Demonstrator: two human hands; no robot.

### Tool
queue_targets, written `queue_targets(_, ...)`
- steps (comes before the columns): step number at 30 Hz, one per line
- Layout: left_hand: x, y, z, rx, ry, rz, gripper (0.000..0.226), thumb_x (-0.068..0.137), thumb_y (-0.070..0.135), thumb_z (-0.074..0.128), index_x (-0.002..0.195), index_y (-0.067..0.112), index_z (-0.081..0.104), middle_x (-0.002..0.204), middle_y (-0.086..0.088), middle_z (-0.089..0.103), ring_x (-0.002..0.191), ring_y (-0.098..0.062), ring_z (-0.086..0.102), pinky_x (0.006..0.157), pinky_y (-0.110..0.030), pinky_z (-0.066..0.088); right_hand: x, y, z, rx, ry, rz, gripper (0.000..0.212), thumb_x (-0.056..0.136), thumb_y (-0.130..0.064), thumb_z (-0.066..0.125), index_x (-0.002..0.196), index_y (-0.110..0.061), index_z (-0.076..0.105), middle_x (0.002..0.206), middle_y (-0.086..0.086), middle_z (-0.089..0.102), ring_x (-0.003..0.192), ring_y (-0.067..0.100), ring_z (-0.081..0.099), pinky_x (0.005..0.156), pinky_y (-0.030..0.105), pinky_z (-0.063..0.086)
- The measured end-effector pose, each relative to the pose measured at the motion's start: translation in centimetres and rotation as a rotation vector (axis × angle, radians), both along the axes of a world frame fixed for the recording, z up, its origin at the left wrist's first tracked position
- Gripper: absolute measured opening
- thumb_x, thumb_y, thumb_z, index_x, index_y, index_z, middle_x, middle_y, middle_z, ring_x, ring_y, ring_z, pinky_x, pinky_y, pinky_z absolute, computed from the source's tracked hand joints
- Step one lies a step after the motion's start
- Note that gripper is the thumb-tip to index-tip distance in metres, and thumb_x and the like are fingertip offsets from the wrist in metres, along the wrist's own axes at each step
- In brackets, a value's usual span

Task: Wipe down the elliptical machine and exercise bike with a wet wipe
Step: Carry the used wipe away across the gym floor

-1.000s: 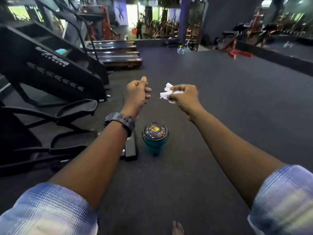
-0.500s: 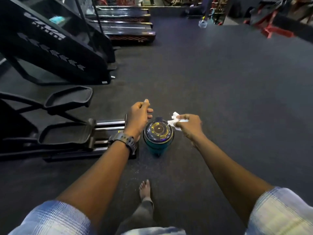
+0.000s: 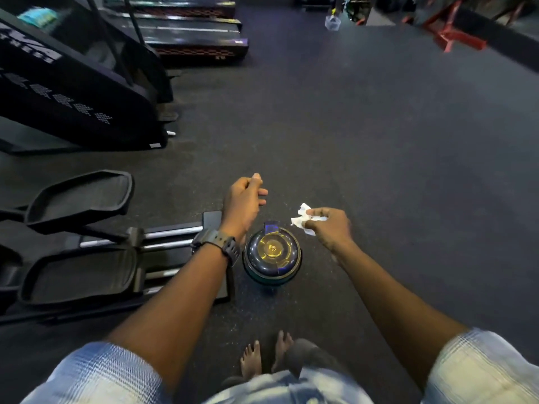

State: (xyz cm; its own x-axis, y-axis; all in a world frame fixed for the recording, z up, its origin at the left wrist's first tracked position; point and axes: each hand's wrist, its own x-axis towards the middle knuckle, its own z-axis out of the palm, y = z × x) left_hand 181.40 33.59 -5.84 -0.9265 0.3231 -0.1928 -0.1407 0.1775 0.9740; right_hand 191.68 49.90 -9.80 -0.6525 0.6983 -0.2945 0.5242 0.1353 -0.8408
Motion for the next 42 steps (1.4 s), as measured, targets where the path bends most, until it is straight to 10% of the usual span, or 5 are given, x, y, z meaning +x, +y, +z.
queue_targets(25,-10.0,3.4,-2.1,-0.030,-0.043,-0.075,0.028,0.109,0.039,0.040,0.098,0.023,0.061,0.101,-0.003,0.069,0.088,-0.017,0.064,0.087,-0.039,0.052,-10.5,3.1,-2.9,-0.060,-0.005,-0.016,0.028,0.076,-0.011,0.079,0.103,-0.018,0.075,0.103,0.002,0.071,0.089,0.012,0.066,0.076,0.025,0.052)
queue_targets(33,-10.6,4.3,-1.7,-0.020,-0.055,-0.074,0.028,0.108,0.041,0.041,0.096,0.025,0.061,0.096,0.000,0.069,0.085,-0.016,0.064,0.087,-0.042,0.051,-11.4,3.7,-2.7,-0.075,0.011,-0.030,0.029,0.076,-0.005,0.078,0.104,-0.012,0.075,0.098,0.004,0.073,0.073,0.004,0.063,0.057,0.013,0.045)
queue_targets(42,-9.9,4.8,-1.7,-0.055,-0.042,-0.083,0.028,0.108,0.042,0.040,0.097,0.026,0.061,0.100,-0.001,0.070,0.087,-0.016,0.066,0.092,-0.045,0.054,-11.2,4.2,-4.0,-0.048,-0.019,-0.021,0.027,0.072,-0.013,0.082,0.096,-0.023,0.077,0.098,0.000,0.073,0.090,0.014,0.068,0.083,0.031,0.055)
